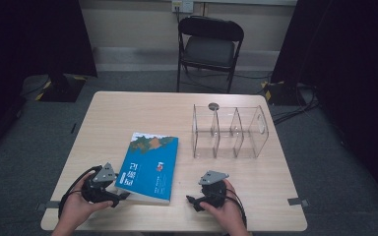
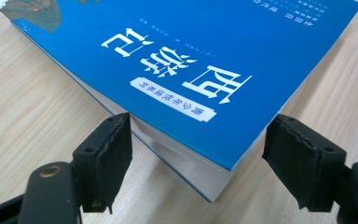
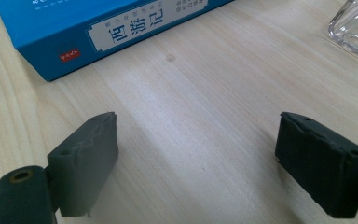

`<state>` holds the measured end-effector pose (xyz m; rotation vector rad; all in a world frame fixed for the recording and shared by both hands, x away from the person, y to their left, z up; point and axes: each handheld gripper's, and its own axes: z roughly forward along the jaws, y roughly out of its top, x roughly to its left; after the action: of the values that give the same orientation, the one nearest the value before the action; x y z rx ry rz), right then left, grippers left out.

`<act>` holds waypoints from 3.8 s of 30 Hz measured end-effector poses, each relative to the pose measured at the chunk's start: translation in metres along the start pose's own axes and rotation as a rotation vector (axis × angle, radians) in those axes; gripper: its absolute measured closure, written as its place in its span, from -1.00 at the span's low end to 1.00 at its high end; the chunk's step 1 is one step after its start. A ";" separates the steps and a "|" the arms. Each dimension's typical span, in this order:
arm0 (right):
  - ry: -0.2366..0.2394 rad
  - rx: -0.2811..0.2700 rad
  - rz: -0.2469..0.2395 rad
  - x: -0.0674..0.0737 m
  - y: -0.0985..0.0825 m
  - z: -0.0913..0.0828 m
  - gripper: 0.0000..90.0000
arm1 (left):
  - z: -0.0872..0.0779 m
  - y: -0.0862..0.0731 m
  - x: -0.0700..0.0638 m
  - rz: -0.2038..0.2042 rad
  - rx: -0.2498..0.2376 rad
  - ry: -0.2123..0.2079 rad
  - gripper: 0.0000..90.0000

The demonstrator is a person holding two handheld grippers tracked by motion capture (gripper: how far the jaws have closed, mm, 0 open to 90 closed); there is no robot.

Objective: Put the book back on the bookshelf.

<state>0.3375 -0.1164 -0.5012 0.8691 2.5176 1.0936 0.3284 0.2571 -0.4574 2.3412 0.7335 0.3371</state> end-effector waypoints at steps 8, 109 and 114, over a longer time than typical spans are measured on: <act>0.001 0.000 0.000 0.000 0.000 0.000 -0.72 | -0.001 0.003 -0.001 0.021 -0.014 0.018 -0.48; 0.176 -0.035 0.019 0.048 0.067 -0.001 -0.68 | -0.003 0.009 0.000 0.026 -0.053 0.033 -0.59; 0.192 -0.047 -0.004 0.058 0.079 0.004 -0.65 | -0.004 0.011 0.000 0.028 -0.047 0.032 -0.59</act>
<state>0.3265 -0.0359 -0.4462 0.7796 2.6329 1.2852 0.3307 0.2523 -0.4474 2.3085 0.7015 0.4005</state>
